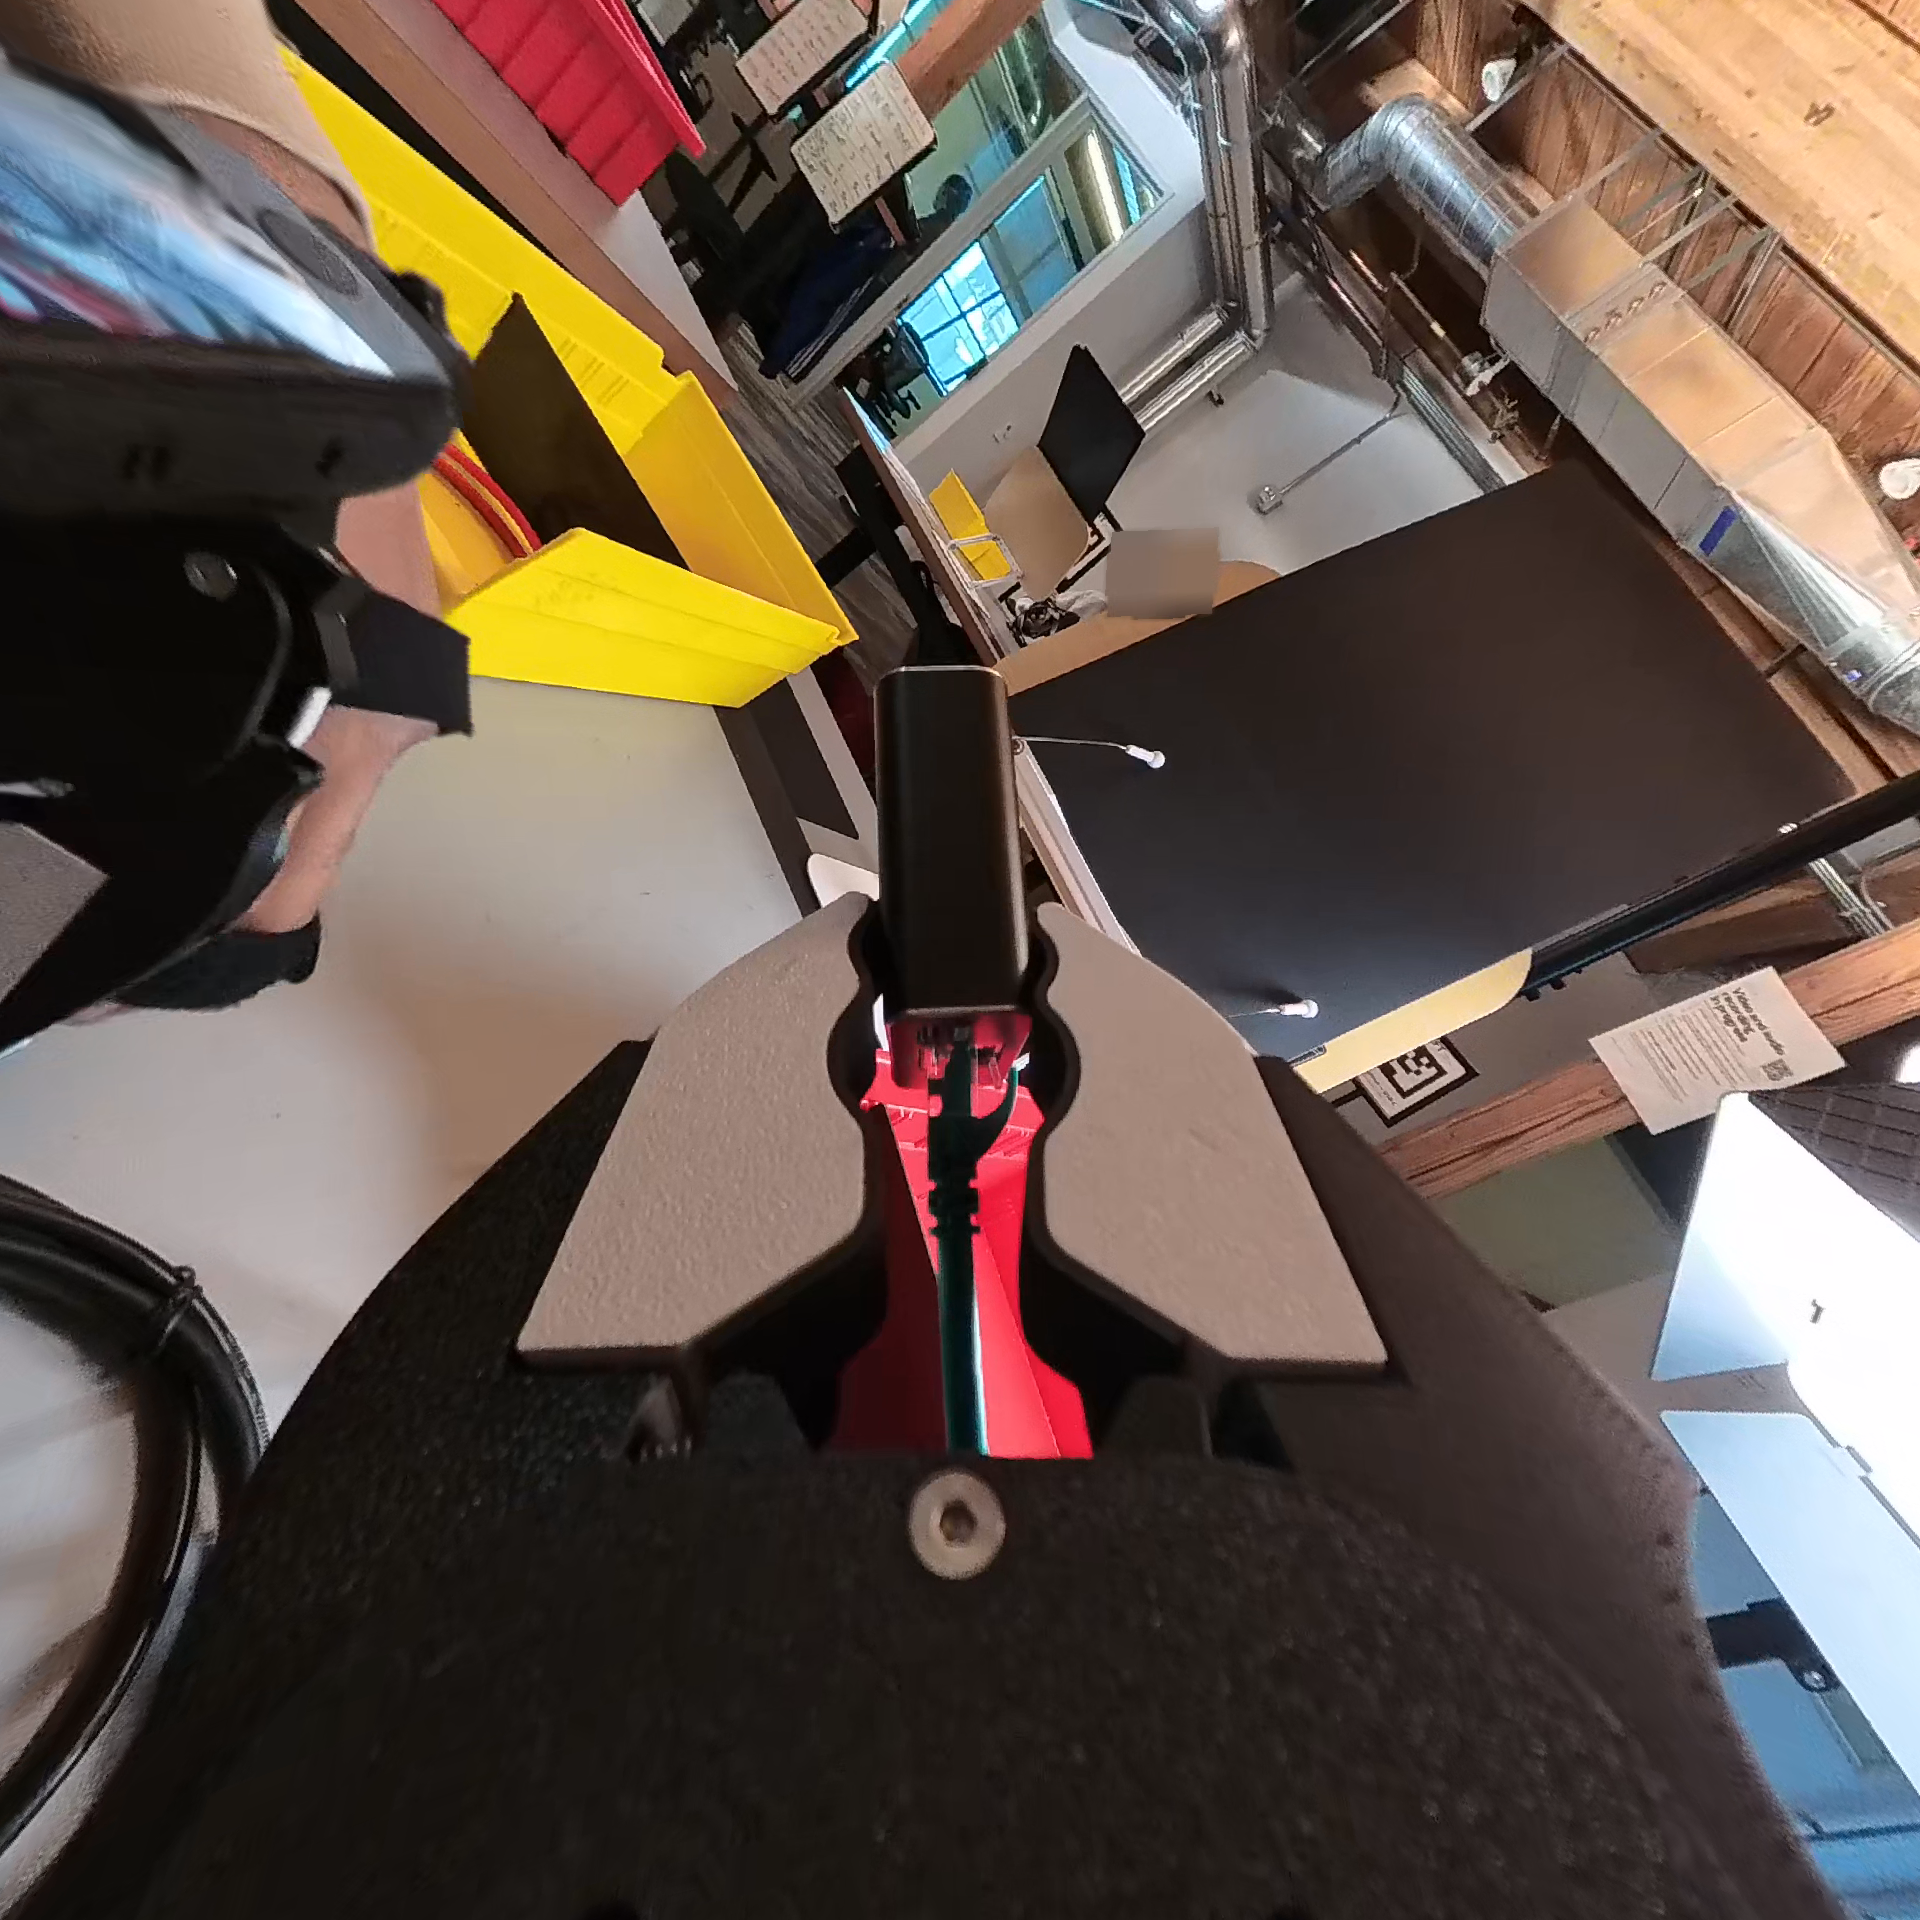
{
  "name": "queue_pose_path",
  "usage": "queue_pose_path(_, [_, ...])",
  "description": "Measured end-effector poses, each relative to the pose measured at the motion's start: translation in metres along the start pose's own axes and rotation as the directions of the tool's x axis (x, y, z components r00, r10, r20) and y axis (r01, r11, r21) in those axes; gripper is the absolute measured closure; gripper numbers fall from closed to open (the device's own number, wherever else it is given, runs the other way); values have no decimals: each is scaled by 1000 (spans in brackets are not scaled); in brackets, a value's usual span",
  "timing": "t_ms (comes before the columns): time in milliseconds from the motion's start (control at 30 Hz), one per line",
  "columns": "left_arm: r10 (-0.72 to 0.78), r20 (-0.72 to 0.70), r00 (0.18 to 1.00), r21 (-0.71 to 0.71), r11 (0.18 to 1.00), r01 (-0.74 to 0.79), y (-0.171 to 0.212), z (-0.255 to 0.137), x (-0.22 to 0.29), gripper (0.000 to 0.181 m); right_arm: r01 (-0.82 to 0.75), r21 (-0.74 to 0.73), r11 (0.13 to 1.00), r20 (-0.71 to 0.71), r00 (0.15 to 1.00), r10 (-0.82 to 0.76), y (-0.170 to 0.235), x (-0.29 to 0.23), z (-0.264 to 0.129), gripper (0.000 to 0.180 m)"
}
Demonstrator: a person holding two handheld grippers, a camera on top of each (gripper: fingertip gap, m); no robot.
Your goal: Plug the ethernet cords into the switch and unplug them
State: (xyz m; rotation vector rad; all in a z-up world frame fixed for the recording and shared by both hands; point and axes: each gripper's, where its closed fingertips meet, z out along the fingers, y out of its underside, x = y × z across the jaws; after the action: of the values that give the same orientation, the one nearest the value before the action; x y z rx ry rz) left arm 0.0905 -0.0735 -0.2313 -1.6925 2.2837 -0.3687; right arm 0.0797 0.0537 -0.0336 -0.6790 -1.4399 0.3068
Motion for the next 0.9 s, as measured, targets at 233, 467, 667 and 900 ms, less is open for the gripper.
queue_pose_path(233, [-146, 26, 989, 134, 981, 141, -6, -8, 4, 158, -14, 16, 1000, -1, 1000, 14, 0, 2, -4, 155])
queue_pose_path(467, [-316, 239, 918, 441, 878, 188, -20, -82, 21, 167, -24, 32, 999, -22, 999, 25, -5, 6, -6, 155])
queue_pose_path(667, [-422, 379, 824, 566, 810, 154, -15, -159, 53, 170, -31, 34, 999, -21, 999, 32, -8, 5, -4, 155])
queue_pose_path(900, [-371, -20, 928, 761, 596, 254, -39, -231, 122, 170, -29, 33, 999, 0, 1000, 29, -11, -3, 0, 155])
